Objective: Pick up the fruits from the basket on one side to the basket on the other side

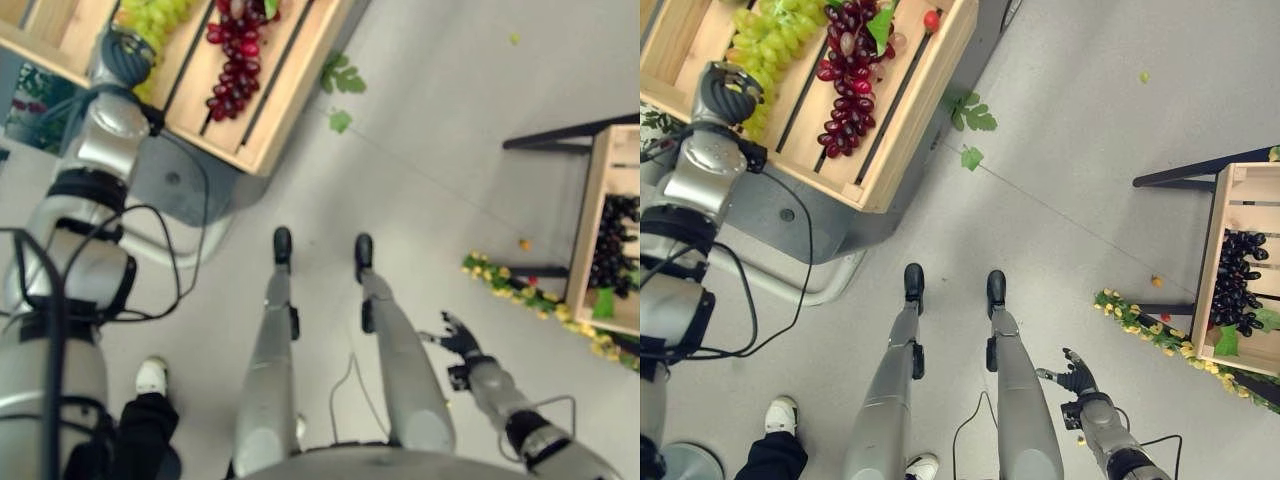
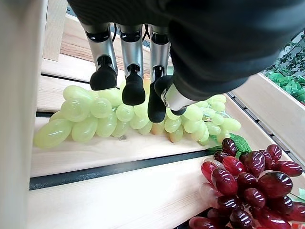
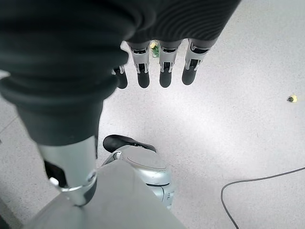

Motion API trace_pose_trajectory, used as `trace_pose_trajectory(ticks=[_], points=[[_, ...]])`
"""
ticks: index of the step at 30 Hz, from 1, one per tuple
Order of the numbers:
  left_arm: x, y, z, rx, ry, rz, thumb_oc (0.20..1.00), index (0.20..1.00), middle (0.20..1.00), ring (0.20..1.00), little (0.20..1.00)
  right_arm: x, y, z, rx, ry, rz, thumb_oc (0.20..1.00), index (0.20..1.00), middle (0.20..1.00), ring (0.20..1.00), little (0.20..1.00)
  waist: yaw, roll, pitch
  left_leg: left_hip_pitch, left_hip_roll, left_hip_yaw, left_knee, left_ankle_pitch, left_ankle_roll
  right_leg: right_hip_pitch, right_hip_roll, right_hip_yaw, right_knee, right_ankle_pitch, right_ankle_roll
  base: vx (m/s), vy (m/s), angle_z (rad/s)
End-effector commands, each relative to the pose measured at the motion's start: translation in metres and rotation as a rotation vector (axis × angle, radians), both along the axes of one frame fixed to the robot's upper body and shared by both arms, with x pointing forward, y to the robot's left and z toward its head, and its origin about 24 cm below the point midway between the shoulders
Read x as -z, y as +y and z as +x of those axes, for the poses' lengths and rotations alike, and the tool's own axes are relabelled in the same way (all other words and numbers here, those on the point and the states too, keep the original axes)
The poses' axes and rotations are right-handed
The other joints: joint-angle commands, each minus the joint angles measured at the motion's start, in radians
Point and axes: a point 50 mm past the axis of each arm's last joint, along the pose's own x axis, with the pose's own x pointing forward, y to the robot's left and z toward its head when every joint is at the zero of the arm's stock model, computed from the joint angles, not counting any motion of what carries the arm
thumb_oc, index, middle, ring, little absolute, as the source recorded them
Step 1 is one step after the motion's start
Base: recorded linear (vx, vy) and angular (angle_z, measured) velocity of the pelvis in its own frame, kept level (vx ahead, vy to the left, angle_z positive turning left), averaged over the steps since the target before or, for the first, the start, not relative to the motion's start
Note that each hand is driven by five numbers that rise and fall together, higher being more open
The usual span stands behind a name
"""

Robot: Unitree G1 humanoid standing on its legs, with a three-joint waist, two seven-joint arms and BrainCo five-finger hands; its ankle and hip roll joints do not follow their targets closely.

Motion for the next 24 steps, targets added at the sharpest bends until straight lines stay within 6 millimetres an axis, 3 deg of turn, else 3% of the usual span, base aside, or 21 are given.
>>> trace_pose_trajectory(ticks=[1, 3, 4, 5, 10, 17, 24], points=[[0.042, 0.04, -0.011, -0.216, 0.115, -0.126, 0.2, 0.2, 0.2, 0.2, 0.2, 0.007, 0.008, -0.019, 0.029, -0.003, 0.059, 1.0, 1.0, 1.0, 1.0, 1.0, -0.01, -0.142, 0.031, -0.003, -0.093, 0.035, 0.05, -0.113, 0.04, 0.064, -0.023, 0.065, -0.247, 0.15, 0.081, 0.0, 0.0, 0.0], [0.045, 0.039, -0.011, -0.211, 0.116, -0.133, 0.216, 0.216, 0.216, 0.216, 0.216, 0.008, 0.007, -0.02, 0.033, -0.001, 0.058, 1.0, 1.0, 1.0, 1.0, 1.0, -0.01, -0.143, 0.03, -0.002, -0.094, 0.035, 0.049, -0.112, 0.039, 0.064, -0.022, 0.064, -0.247, 0.152, 0.08, 0.0, 0.0, 0.0], [0.045, 0.038, -0.01, -0.208, 0.115, -0.133, 0.52, 0.52, 0.52, 0.52, 0.52, 0.008, 0.007, -0.021, 0.033, 0.0, 0.059, 1.0, 1.0, 1.0, 1.0, 1.0, -0.01, -0.144, 0.03, -0.002, -0.094, 0.034, 0.049, -0.112, 0.039, 0.064, -0.022, 0.064, -0.246, 0.152, 0.08, 0.0, 0.0, 0.0], [0.044, 0.036, -0.01, -0.201, 0.101, -0.138, 1.0, 1.0, 1.0, 1.0, 1.0, 0.008, 0.007, -0.021, 0.035, 0.0, 0.059, 1.0, 1.0, 1.0, 1.0, 1.0, -0.01, -0.144, 0.03, -0.001, -0.095, 0.034, 0.05, -0.112, 0.039, 0.064, -0.022, 0.064, -0.245, 0.152, 0.08, 0.0, 0.0, 0.0], [0.033, 0.02, -0.005, -0.13, 0.014, -0.115, 1.0, 1.0, 1.0, 1.0, 1.0, 0.005, 0.009, -0.02, 0.034, -0.024, 0.067, 1.0, 1.0, 1.0, 1.0, 1.0, -0.005, -0.137, 0.032, 0.0, -0.097, 0.035, 0.051, -0.113, 0.04, 0.062, -0.022, 0.062, -0.24, 0.151, 0.078, 0.0, 0.0, 0.0], [0.04, 0.018, -0.009, -0.079, -0.034, -0.152, 1.0, 1.0, 1.0, 1.0, 1.0, 0.004, 0.01, -0.02, 0.035, -0.035, 0.068, 1.0, 1.0, 1.0, 1.0, 1.0, 0.008, -0.121, 0.032, 0.013, -0.097, 0.031, 0.049, -0.109, 0.034, 0.068, -0.015, 0.05, -0.218, 0.136, 0.069, -0.01, -0.046, 0.01], [0.04, -0.008, -0.021, 0.136, -0.175, -0.233, 1.0, 1.0, 1.0, 1.0, 1.0, 0.004, 0.002, -0.022, 0.066, -0.032, 0.048, 1.0, 1.0, 1.0, 1.0, 1.0, 0.034, -0.109, 0.03, 0.053, -0.083, 0.006, 0.021, -0.086, 0.022, 0.103, 0.001, 0.022, -0.22, 0.125, 0.054, -0.02, -0.107, 0.0]])
